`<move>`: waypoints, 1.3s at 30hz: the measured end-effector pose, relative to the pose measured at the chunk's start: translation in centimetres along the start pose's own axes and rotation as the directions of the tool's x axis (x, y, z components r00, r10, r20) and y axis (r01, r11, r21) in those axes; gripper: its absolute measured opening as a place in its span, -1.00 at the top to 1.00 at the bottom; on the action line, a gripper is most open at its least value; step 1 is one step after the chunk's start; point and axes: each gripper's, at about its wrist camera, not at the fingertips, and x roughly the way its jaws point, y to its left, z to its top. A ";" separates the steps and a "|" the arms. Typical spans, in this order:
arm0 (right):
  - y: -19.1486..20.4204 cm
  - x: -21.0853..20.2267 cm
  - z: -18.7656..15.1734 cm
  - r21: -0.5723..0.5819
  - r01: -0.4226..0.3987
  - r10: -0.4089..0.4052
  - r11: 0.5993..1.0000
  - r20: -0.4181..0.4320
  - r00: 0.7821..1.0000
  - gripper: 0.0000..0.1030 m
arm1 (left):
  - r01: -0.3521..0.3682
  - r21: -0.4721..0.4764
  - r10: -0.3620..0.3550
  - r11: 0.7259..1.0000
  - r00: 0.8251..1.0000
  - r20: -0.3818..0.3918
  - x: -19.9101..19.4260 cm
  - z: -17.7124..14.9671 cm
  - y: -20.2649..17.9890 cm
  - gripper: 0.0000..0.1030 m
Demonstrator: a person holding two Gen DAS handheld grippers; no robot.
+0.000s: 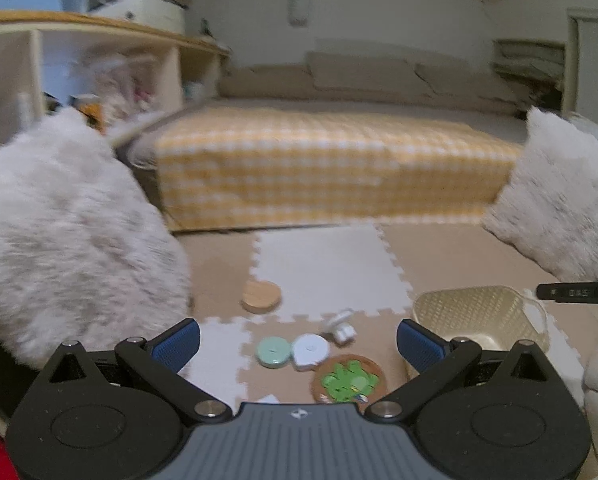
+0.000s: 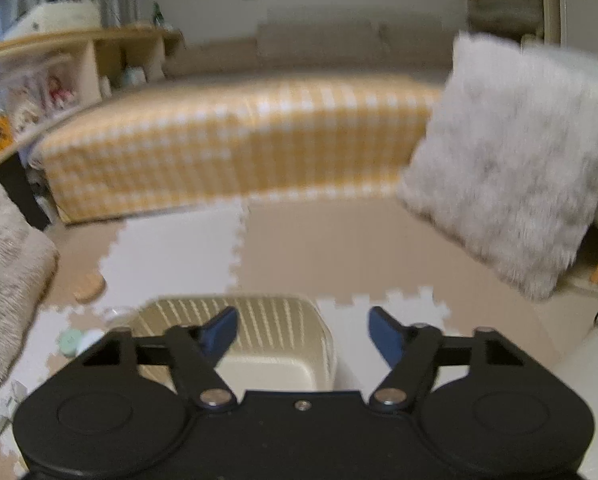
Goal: Organize rigid objects
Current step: 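Move the left tool to the frog coaster and close on it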
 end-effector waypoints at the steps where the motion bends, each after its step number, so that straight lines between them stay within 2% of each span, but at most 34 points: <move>1: -0.4 0.8 -0.1 0.011 -0.002 0.003 1.000 -0.030 1.000 -0.18 | 0.013 0.010 -0.013 1.000 1.000 -0.009 0.7 0.1 -0.1 -1.00; 4: -0.9 2.7 -0.4 0.026 -0.037 0.040 0.999 -0.104 0.994 0.06 | 0.025 0.055 -0.024 0.998 0.999 -0.025 2.6 0.3 -0.8 -1.00; 8: -0.7 4.6 -1.2 0.002 -0.028 0.028 1.000 -0.187 0.982 0.39 | 0.078 0.111 -0.071 0.991 0.995 -0.066 5.2 0.2 -1.4 -1.00; 14: -1.2 6.2 -1.4 -0.015 0.006 -0.009 1.000 -0.233 0.973 0.80 | 0.112 0.178 -0.091 0.978 0.988 -0.123 9.2 -0.3 -2.0 -1.00; 17: -1.3 6.9 -1.4 -0.021 0.011 -0.016 1.000 -0.252 0.968 0.84 | 0.150 0.206 -0.117 0.967 0.980 -0.163 11.0 -0.8 -2.1 -1.00; 19: -1.2 7.1 -1.5 -0.036 0.012 -0.021 0.999 -0.263 0.965 0.85 | 0.202 0.219 -0.159 0.955 0.967 -0.199 12.2 -1.3 -2.1 -1.00; 21: -1.3 7.4 -1.5 -0.034 0.010 -0.019 0.999 -0.273 0.962 0.86 | 0.257 0.237 -0.199 0.937 0.949 -0.245 13.3 -1.9 -2.1 -1.00; 25: -1.6 7.5 -1.6 -0.010 0.002 -0.005 1.000 -0.277 0.961 0.87 | 0.335 0.301 -0.229 0.893 0.913 -0.338 15.4 -3.2 -2.7 -1.00; 29: -1.6 7.5 -1.5 -0.003 0.000 -0.001 1.000 -0.281 0.960 0.87 | 0.419 0.315 -0.264 0.852 0.862 -0.433 17.5 -4.8 -3.2 -1.00; 32: -1.7 7.5 -1.4 0.017 0.002 0.003 1.000 -0.286 0.958 0.87 | 0.453 0.308 -0.272 0.837 0.831 -0.484 18.9 -5.7 -3.8 -1.00; 35: -1.6 7.6 -1.5 0.023 0.008 -0.001 1.000 -0.286 0.958 0.87 | 0.447 0.303 -0.255 0.842 0.824 -0.506 20.1 -6.5 -4.2 -1.00; 39: -1.8 7.7 -1.5 0.033 0.003 0.006 0.999 -0.288 0.958 0.88 | 0.415 0.268 -0.240 0.870 0.829 -0.506 22.0 -7.0 -4.2 -1.00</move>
